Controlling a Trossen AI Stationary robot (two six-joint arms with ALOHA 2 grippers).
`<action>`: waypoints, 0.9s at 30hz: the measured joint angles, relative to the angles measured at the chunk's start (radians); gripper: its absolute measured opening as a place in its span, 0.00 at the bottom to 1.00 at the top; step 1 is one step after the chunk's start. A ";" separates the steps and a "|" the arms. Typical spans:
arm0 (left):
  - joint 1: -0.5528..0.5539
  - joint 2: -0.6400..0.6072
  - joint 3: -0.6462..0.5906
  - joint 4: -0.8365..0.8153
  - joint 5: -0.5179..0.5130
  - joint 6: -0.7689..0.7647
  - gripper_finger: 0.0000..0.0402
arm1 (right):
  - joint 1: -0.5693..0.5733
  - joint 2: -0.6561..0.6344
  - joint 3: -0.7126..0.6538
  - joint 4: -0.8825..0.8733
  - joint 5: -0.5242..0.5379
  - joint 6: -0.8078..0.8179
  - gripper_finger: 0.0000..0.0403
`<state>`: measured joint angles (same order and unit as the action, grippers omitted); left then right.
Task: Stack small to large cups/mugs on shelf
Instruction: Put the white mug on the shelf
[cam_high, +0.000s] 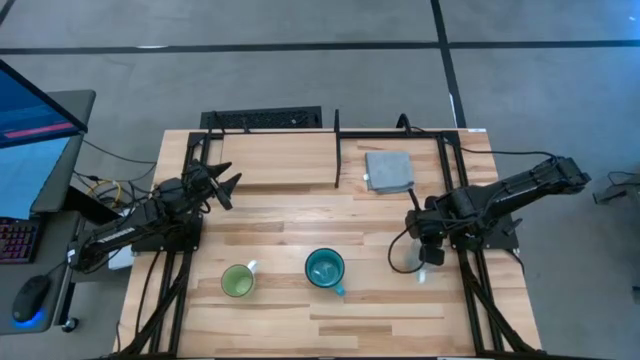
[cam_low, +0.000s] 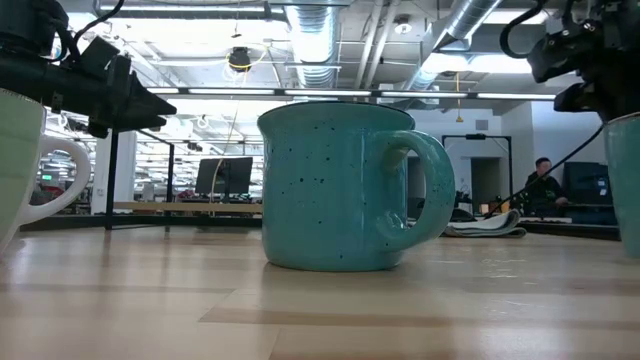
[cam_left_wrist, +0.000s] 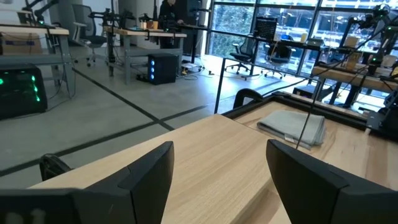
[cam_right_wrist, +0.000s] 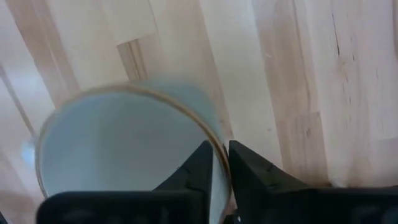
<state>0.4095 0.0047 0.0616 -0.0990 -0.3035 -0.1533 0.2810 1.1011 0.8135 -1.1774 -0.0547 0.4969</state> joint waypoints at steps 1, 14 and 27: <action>0.000 0.000 0.000 0.000 0.000 0.000 0.62 | 0.000 0.000 0.000 0.000 0.000 0.000 0.15; 0.000 0.000 0.000 0.000 0.000 0.000 0.62 | 0.000 -0.001 0.001 0.004 0.000 0.001 0.05; 0.000 0.000 0.000 0.000 0.000 0.000 0.62 | -0.124 0.002 0.038 0.008 -0.038 -0.042 0.05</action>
<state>0.4095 0.0046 0.0616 -0.0990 -0.3033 -0.1535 0.1569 1.1034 0.8518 -1.1692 -0.0925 0.4550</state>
